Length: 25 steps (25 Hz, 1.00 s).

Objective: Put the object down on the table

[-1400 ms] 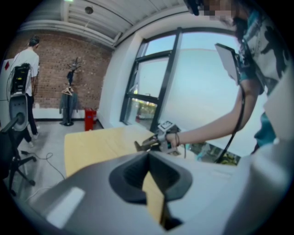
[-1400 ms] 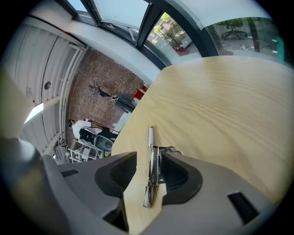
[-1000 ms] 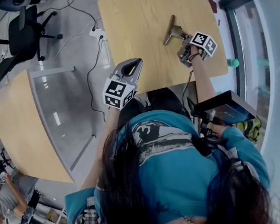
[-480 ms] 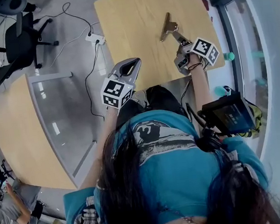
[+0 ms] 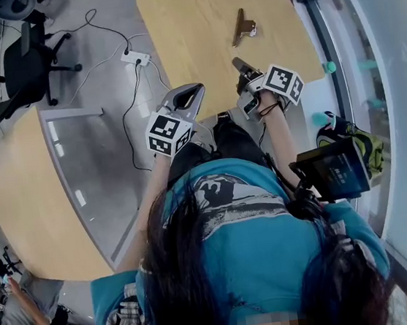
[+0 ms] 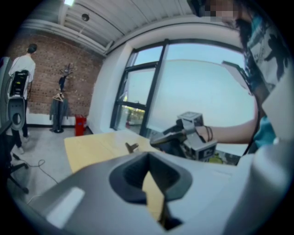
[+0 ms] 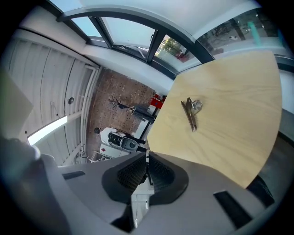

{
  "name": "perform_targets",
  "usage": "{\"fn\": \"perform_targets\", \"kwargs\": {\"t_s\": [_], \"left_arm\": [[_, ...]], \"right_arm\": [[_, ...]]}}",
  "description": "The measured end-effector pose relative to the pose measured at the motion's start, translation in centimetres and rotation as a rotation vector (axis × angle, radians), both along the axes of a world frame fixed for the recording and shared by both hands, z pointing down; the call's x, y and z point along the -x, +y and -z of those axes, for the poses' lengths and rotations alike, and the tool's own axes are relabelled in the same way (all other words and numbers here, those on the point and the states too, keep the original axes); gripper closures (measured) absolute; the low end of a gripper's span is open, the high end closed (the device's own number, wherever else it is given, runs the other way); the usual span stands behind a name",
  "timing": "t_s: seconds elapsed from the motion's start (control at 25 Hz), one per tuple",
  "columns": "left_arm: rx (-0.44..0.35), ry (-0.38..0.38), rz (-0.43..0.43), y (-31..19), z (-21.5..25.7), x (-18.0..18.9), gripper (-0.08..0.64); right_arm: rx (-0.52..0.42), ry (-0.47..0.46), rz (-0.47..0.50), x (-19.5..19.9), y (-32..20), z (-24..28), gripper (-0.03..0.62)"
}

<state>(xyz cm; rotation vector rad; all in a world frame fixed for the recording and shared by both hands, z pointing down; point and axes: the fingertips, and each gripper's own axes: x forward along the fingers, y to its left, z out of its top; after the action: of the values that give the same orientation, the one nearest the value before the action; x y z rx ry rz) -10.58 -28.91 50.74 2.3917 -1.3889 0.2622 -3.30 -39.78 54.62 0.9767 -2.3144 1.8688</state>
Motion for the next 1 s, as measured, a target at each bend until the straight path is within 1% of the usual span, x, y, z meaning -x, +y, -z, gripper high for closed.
{"fn": "perform_targets", "kwargs": {"t_s": [0.28,0.44,0.6,0.8,1.0], "left_arm": [[-0.035,0.016,-0.039,5.8,1.1,1.2,0.558],[-0.044,0.026,-0.061,9.4,1.1,1.4,0.558],[-0.039,0.036,-0.083,12.6,0.7,1.1,0.558],[-0.032,0.052,-0.14,14.9,0.8,-0.6,0.558],[-0.027,0.043,-0.195,17.0,0.8,-3.5,0.558]], "right_arm": [[0.005,-0.011,0.006,1.5,9.6,0.7,0.57],[0.007,-0.017,-0.015,1.1,14.8,0.8,0.571],[0.011,-0.002,-0.029,0.5,19.1,0.3,0.571],[0.012,0.012,-0.073,-1.2,22.4,0.9,0.571],[0.004,0.001,-0.122,-4.1,24.8,1.3,0.572]]}}
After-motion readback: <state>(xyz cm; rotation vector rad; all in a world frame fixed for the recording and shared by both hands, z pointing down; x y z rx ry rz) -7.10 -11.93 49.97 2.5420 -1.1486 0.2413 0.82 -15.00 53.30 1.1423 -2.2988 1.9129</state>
